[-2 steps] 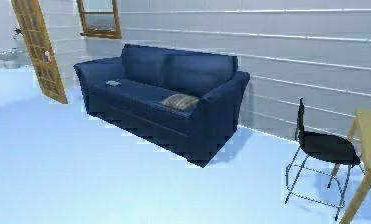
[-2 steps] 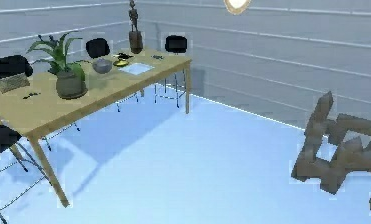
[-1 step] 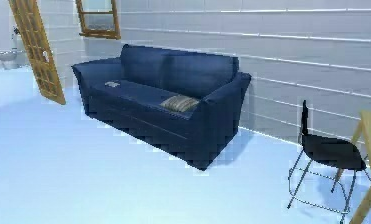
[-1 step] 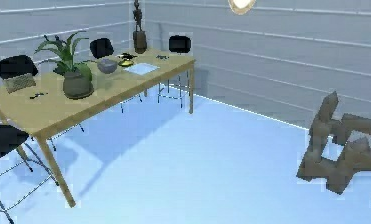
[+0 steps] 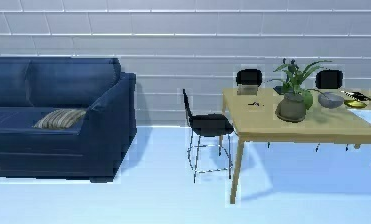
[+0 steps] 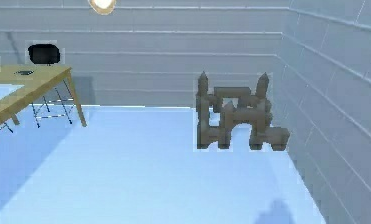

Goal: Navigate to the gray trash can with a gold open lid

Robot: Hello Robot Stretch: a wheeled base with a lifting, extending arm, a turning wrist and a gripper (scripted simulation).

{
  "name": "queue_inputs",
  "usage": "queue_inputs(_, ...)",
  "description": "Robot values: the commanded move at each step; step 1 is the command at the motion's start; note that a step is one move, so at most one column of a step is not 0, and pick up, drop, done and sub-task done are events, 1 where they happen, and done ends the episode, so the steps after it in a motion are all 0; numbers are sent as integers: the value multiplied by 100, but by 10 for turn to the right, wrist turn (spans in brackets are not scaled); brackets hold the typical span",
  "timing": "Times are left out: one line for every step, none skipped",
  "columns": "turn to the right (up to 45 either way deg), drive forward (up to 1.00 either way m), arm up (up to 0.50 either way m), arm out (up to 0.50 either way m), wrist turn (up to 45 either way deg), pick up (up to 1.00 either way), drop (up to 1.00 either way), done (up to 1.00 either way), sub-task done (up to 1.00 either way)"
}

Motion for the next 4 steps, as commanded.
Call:
queue_inputs(0,50,0,0,0,0,0,0,0)
queue_inputs(-450,0,0,0,0,0,0,0,0)
queue_inputs(-360,0,0,0,0,0,0,0,0)
queue_inputs(0,100,0,0,0,0,0,0,0)
